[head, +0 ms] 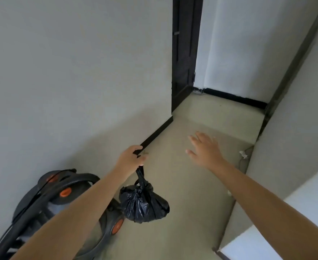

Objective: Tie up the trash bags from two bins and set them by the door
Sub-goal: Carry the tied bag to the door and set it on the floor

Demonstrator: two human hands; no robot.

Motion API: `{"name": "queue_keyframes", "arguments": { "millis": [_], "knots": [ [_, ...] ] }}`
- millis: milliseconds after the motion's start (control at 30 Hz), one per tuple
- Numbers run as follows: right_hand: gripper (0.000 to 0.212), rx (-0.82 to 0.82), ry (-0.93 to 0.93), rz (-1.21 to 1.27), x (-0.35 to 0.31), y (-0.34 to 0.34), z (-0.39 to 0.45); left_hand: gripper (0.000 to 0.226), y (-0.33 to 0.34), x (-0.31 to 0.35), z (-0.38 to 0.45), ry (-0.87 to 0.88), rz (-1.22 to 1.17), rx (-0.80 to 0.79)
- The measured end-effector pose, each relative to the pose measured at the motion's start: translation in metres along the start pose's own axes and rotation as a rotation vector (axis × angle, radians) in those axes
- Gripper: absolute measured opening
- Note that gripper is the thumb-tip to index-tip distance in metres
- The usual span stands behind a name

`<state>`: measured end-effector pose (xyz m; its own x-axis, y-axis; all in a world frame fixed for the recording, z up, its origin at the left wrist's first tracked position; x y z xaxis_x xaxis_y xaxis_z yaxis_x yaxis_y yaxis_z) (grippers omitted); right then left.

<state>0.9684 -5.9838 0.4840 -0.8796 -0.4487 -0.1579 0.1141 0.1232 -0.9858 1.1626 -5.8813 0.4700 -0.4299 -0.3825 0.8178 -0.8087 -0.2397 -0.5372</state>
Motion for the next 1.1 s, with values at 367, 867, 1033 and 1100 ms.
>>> {"name": "queue_keyframes", "arguments": {
  "millis": [367,867,1033,1100],
  "knots": [
    [0.055,-0.06,0.061,0.037,0.074,0.009,0.312,0.036,0.03,0.057,0.329,-0.007,0.014,-0.114],
    [0.064,-0.204,-0.089,0.135,0.203,0.053,0.65,0.036,0.129,0.069,0.658,-0.245,-0.014,-0.065],
    [0.053,-0.312,-0.14,0.115,0.219,0.078,0.747,0.037,0.155,0.054,0.736,-0.34,-0.01,-0.051],
    [0.05,-0.337,-0.2,0.101,0.212,0.092,0.788,0.036,0.165,0.043,0.77,-0.37,-0.029,-0.051]
  ]
}}
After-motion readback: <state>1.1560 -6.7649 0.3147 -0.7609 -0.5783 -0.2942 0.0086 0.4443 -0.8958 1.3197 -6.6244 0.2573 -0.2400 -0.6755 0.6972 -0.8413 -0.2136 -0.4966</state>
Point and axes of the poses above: each hand's wrist, its own z-axis towards the middle knuckle, its own y-axis out of the palm, x = y × z, the point moved 9 cm from there along z, towards the middle knuckle, and after that the axes turned 2 degrees about y, right-handed, at the moved point
